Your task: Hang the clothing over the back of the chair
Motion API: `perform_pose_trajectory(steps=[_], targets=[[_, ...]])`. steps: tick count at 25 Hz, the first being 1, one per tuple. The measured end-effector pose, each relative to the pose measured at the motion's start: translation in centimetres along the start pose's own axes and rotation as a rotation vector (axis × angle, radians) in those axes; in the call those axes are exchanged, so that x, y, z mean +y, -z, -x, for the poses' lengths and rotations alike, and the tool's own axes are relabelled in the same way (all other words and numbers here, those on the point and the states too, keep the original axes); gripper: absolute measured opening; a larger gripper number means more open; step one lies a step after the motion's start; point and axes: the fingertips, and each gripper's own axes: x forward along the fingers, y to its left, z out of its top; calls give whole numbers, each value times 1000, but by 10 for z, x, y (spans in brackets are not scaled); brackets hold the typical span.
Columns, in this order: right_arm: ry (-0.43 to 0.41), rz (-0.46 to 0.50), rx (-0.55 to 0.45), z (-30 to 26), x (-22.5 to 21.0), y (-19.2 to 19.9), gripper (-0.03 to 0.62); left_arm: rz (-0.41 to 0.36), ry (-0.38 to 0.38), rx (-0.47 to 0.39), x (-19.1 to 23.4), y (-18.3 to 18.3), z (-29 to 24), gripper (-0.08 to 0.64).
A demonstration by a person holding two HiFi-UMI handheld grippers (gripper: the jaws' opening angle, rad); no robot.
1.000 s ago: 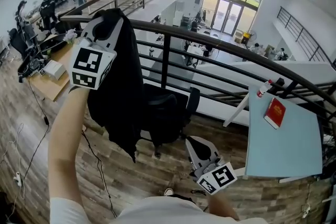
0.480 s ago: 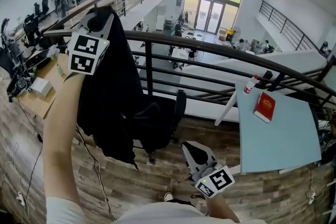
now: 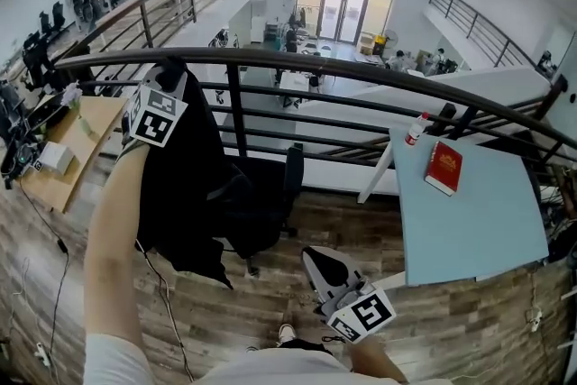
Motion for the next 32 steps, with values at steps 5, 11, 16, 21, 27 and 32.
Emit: perform_pose_trajectory(steps=[5,11,16,21,27,32], targets=[[25,-18,15,9,-7,8,15,-6,141,166,-46,53,-22,41],[21,-17,15,15,-12,8,15,-30,330,384,-91,102,-25,54],[-5,-24,17,14,-6,10,15,-180,309,475,-95,124,-15,169],[-44,-26,19,12,8,10,15,-319,255,498,-85,135,-4,306],[-54,-14,7,14,11,9,15,-205,249,632,-71,152,5,411],[-45,-22,16,20,11,8,15,-104,218,702,-51,153,15,411]])
